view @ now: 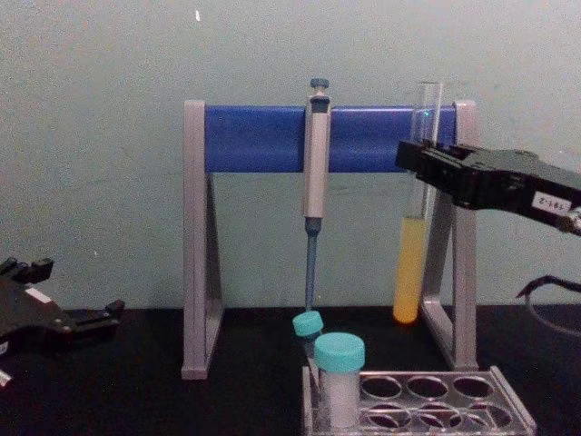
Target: Pick up the test tube from the test tube rack, shake it, then place it back into the test tube rack.
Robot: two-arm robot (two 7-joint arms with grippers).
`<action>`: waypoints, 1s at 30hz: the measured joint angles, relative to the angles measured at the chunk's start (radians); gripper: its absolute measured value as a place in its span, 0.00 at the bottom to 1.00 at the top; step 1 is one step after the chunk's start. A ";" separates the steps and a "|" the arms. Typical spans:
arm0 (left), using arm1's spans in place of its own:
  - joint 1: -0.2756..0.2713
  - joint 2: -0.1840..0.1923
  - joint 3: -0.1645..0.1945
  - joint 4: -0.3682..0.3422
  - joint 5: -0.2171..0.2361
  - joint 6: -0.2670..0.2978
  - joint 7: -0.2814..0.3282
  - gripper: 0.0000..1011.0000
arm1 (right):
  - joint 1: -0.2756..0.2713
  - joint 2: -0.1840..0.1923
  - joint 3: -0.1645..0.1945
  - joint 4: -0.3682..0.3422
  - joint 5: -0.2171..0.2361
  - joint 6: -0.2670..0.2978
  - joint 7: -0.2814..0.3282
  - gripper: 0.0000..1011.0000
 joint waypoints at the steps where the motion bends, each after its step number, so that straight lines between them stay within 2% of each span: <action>1: 0.000 0.000 0.000 0.000 0.000 0.000 0.000 0.99 | 0.000 0.000 0.000 0.000 0.000 0.000 0.000 0.23; 15: 0.000 0.000 0.000 0.000 0.000 0.000 0.000 0.99 | -0.029 0.009 0.036 -0.023 -0.018 0.011 -0.029 0.23; 21: 0.000 0.000 0.000 0.000 0.000 0.000 0.000 0.99 | -0.077 0.030 0.063 -0.073 -0.019 0.016 -0.045 0.23; 23: 0.000 0.000 0.000 0.000 0.000 0.000 0.000 0.99 | -0.112 0.045 0.077 -0.106 -0.018 0.022 -0.053 0.23; 30: 0.000 0.000 0.000 0.000 0.000 0.000 0.000 0.99 | -0.180 0.068 0.089 -0.172 -0.006 0.035 -0.051 0.23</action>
